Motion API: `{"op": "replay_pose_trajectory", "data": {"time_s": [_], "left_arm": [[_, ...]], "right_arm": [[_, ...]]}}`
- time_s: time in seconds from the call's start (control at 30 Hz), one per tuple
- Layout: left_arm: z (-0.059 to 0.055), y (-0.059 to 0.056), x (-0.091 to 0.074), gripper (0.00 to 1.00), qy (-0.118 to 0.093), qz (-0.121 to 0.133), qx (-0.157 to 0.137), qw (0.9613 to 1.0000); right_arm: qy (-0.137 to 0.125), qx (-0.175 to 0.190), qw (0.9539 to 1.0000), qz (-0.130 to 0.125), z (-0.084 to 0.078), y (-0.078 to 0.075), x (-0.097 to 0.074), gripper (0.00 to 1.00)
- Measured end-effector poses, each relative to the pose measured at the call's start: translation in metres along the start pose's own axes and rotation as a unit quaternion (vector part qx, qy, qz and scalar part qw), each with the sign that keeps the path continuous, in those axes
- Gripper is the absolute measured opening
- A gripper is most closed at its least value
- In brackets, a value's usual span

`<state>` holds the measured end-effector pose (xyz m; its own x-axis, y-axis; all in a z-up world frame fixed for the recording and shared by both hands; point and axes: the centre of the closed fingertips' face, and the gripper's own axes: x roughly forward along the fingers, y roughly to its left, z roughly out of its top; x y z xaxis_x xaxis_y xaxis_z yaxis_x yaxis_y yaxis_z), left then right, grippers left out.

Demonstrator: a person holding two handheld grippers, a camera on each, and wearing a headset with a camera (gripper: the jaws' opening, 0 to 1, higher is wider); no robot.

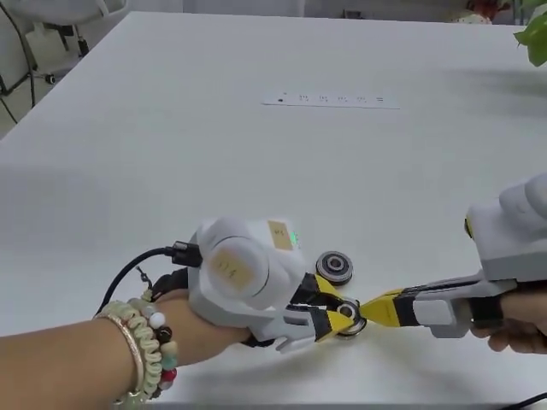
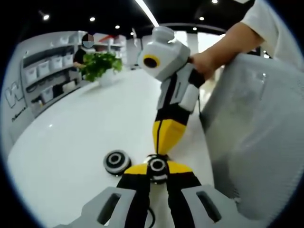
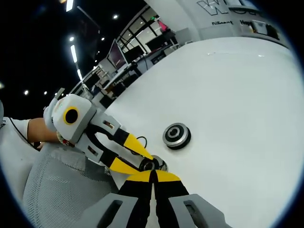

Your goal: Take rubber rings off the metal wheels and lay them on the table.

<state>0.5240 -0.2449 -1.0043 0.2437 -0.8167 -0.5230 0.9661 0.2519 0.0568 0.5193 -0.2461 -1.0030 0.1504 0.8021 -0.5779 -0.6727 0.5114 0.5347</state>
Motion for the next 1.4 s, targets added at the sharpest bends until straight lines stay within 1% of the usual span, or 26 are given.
{"op": "replay_pose_trajectory", "data": {"time_s": [0.07,0.13,0.37,0.47,0.67,0.8,1.0,1.07,1.1,1.17,1.2,1.3,1.4], "left_arm": [[0.0,0.0,0.0,0.13,0.0,0.0,0.0,1.0],[0.0,0.0,0.0,0.13,-0.001,0.0,0.0,1.0],[0.0,0.0,0.0,0.13,-0.001,0.0,0.0,1.0],[0.0,0.0,0.0,0.13,-0.002,0.0,0.002,1.0],[0.0,0.0,0.0,0.13,-0.002,0.0,0.002,1.0],[0.0,0.0,0.0,0.13,-0.003,0.0,0.002,1.0],[0.0,0.0,0.0,0.13,-0.003,0.0,0.001,1.0],[0.0,0.0,0.0,0.13,-0.004,0.0,0.002,1.0],[0.0,0.0,0.0,0.13,-0.004,0.0,0.002,1.0],[0.0,0.0,0.0,0.13,-0.005,0.0,0.001,1.0],[0.0,0.0,0.001,0.13,-0.005,0.001,0.001,1.0],[0.0,0.0,0.001,0.13,-0.007,-0.001,0.004,1.0],[0.0,0.0,0.001,0.14,-0.01,0.0,0.0,1.0]], "right_arm": [[0.001,-0.005,1.0,0.0,0.0,0.001,0.0,0.0],[0.003,-0.017,0.9998,0.001,0.0,0.003,0.001,0.0],[0.003,-0.023,0.9997,0.002,0.001,0.002,0.001,0.0],[0.006,-0.039,0.9992,0.0,0.001,0.004,0.002,0.0],[0.004,-0.041,0.9991,0.003,0.002,0.005,0.002,0.0],[0.007,-0.058,0.9983,0.002,0.002,0.006,0.003,0.0],[0.006,-0.062,0.998,0.006,0.002,0.007,0.003,0.0],[0.0,-0.066,0.9977,0.016,0.005,0.011,0.003,0.0],[-0.012,-0.068,0.9974,0.021,0.009,0.014,0.003,0.0],[-0.01,-0.079,0.9968,0.009,0.012,0.012,0.003,0.0],[-0.008,-0.085,0.9964,0.006,0.01,0.01,0.003,0.0],[0.001,-0.076,0.9971,-0.003,0.006,0.004,0.004,0.0],[0.001,-0.072,0.9974,-0.005,0.006,0.002,0.003,0.0]]}}
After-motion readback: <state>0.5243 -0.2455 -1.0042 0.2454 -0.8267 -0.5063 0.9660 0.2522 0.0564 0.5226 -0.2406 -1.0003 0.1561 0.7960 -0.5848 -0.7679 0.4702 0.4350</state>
